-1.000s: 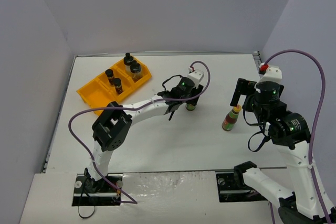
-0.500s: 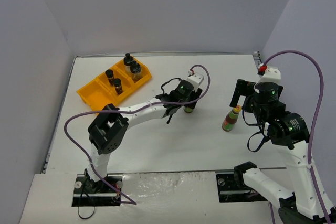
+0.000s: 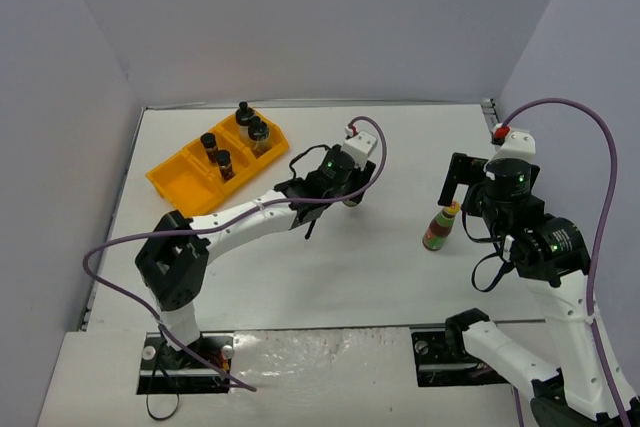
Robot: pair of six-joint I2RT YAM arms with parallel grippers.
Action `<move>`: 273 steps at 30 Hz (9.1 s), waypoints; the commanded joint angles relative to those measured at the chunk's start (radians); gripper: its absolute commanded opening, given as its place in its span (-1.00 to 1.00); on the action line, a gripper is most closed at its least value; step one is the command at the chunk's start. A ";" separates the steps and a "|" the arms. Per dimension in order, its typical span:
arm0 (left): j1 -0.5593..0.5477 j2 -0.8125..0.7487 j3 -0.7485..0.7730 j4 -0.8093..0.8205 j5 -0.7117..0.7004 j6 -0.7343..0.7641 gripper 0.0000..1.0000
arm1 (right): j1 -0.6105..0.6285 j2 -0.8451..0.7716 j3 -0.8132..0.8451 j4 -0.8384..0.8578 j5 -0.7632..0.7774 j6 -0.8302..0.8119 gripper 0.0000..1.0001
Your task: Organize the condiment bottles
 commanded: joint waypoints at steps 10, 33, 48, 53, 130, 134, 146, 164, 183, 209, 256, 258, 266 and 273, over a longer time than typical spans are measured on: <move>0.108 -0.370 -0.055 -0.021 -0.145 0.008 -1.00 | -0.006 0.009 -0.014 0.080 -0.022 0.000 1.00; 0.839 -0.544 -0.108 -0.161 0.193 -0.057 -1.00 | -0.005 0.065 -0.021 0.172 -0.112 -0.002 1.00; 1.012 -0.435 -0.186 0.014 0.185 -0.112 -1.00 | -0.006 0.057 -0.047 0.212 -0.148 -0.004 1.00; 1.017 -0.393 -0.189 0.047 0.149 -0.101 -1.00 | -0.007 0.051 -0.058 0.223 -0.147 -0.008 1.00; 0.976 -0.438 -0.378 0.039 -0.306 -0.195 0.57 | -0.008 -0.013 -0.117 0.252 -0.175 0.036 1.00; 0.942 -0.550 -0.406 -0.054 -0.364 -0.231 0.59 | -0.007 -0.019 -0.111 0.237 -0.171 0.044 1.00; 0.904 -0.736 -0.394 -0.224 -0.232 -0.221 0.61 | -0.008 -0.074 -0.091 0.161 -0.155 0.061 1.00; -0.211 -0.310 -0.032 -0.259 -0.348 -0.160 0.71 | -0.029 0.093 0.098 0.096 0.024 0.137 1.00; -0.235 0.182 0.390 0.064 0.247 -0.076 0.80 | -0.125 0.138 0.232 0.030 0.045 0.133 1.00; -0.213 0.345 0.479 0.204 0.313 -0.106 0.80 | -0.128 0.095 0.239 0.014 0.023 0.147 1.00; -0.196 0.476 0.530 0.271 0.363 -0.125 0.53 | -0.130 0.067 0.203 0.006 0.055 0.129 1.00; -0.196 0.480 0.539 0.265 0.364 -0.120 0.50 | -0.128 0.067 0.201 0.006 0.054 0.127 1.00; -0.199 0.499 0.585 0.221 0.369 -0.106 -0.41 | -0.129 0.065 0.204 0.004 0.058 0.122 1.00; -0.199 0.508 0.603 0.188 0.363 -0.095 -0.72 | -0.130 0.063 0.199 0.006 0.058 0.118 1.00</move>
